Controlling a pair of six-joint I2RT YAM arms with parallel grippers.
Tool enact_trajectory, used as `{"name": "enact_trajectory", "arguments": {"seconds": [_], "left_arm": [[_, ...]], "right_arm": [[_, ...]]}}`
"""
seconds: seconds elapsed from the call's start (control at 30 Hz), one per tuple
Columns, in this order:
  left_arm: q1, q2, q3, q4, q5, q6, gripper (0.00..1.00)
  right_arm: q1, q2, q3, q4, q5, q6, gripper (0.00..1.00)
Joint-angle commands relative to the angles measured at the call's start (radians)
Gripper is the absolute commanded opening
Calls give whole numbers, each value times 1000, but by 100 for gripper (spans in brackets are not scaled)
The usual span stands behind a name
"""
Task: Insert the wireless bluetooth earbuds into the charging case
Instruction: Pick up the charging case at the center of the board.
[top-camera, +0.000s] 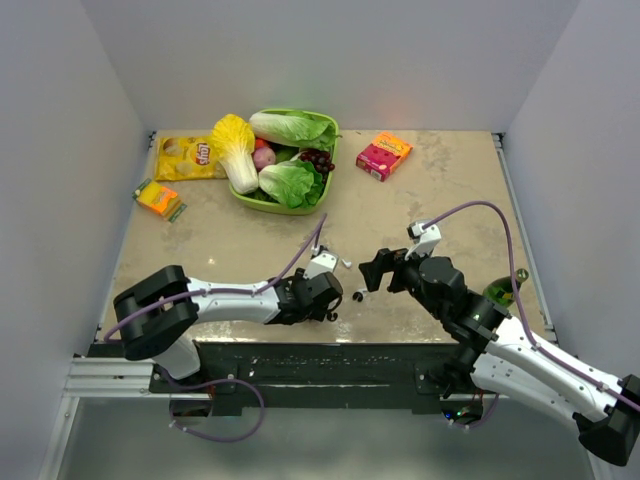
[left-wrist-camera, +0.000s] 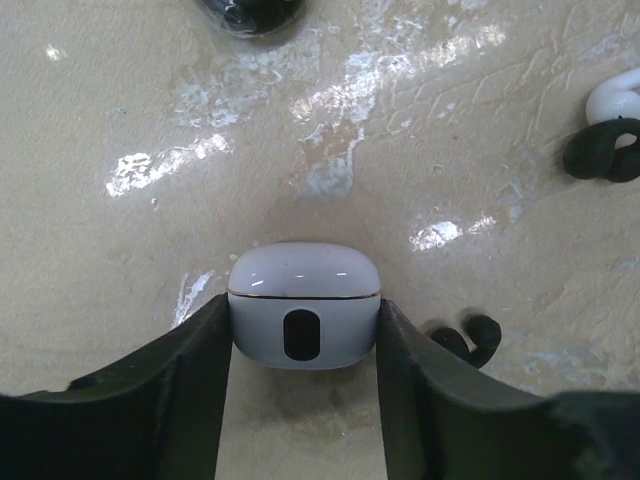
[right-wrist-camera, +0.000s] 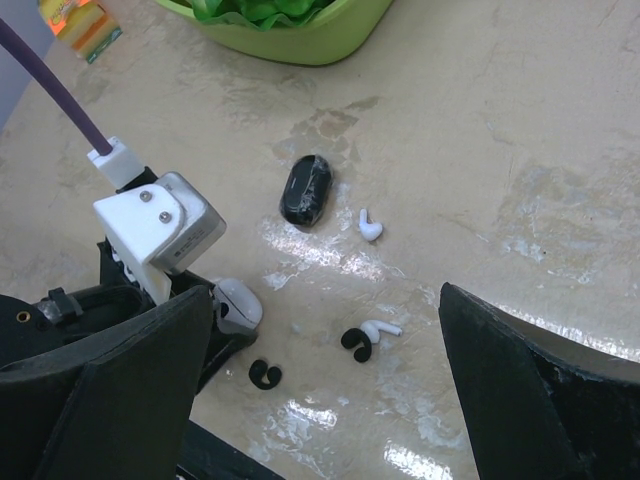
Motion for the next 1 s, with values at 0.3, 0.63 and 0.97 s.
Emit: {"name": "enact_trajectory", "arguments": {"seconds": [0.3, 0.63, 0.97], "left_arm": [[-7, -278, -67, 68, -183, 128, 0], [-7, -753, -568, 1163, 8, 715, 0], [-8, -653, -719, 1629, 247, 995, 0]], "right_arm": [[0, 54, 171, -21, 24, 2, 98], [3, 194, 465, -163, -36, -103, 98], [30, 324, 546, -257, -311, -172, 98]]}}
